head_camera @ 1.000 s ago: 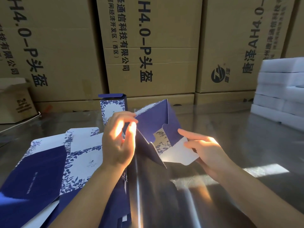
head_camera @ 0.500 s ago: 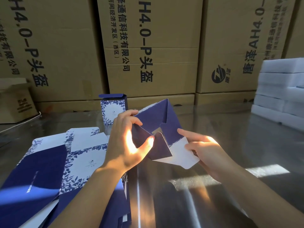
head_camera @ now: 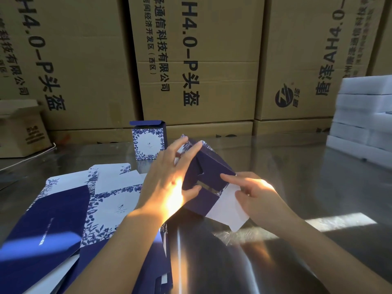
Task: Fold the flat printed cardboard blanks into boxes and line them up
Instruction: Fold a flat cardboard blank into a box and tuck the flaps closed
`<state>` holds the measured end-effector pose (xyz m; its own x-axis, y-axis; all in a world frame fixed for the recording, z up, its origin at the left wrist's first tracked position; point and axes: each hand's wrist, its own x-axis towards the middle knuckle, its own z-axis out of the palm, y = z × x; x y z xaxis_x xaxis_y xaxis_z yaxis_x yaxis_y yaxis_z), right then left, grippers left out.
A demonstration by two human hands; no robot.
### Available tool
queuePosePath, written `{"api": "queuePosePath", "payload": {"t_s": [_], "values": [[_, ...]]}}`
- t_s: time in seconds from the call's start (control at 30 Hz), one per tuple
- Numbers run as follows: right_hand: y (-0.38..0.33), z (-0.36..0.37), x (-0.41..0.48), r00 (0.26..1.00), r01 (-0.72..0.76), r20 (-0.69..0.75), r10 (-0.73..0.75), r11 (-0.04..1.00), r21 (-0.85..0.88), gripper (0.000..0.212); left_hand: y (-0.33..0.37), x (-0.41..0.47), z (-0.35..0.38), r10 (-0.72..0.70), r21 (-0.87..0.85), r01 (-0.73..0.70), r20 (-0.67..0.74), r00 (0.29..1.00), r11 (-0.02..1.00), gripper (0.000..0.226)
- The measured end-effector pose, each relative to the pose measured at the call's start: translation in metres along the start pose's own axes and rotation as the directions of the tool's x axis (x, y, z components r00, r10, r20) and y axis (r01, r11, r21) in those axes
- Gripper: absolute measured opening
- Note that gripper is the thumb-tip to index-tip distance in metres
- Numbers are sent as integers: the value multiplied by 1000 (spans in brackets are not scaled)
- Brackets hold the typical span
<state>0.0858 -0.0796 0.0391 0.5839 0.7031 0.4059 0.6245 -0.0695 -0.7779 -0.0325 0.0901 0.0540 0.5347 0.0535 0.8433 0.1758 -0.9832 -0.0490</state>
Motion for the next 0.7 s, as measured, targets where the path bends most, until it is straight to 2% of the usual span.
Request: {"api": "queuePosePath", "payload": {"t_s": [0.1,0.23,0.37,0.53,0.63,0.7], "values": [[-4,1,-2,998,58,-17,-58,998,-17,54,-2,-1,4,63,36,-64,20,998,997,95],[-10,-5,-3,986,106,-116,-116,991,-87,48,0,-4,9,-16,33,16,-13,1000,999,84],[-11,-7,-4,992,97,-62,-106,985,-145,55,3,-11,15,-81,64,80,22,996,995,80],[-13,-3,-3,988,86,-107,-108,979,-186,40,6,-12,20,-142,56,139,55,988,989,80],[-21,-5,5,964,133,-162,-213,908,-398,25,8,-14,21,-131,18,130,31,991,991,76],[-28,-7,14,960,157,-116,-256,832,-531,25,7,-15,21,-135,-5,135,20,991,991,74]]}}
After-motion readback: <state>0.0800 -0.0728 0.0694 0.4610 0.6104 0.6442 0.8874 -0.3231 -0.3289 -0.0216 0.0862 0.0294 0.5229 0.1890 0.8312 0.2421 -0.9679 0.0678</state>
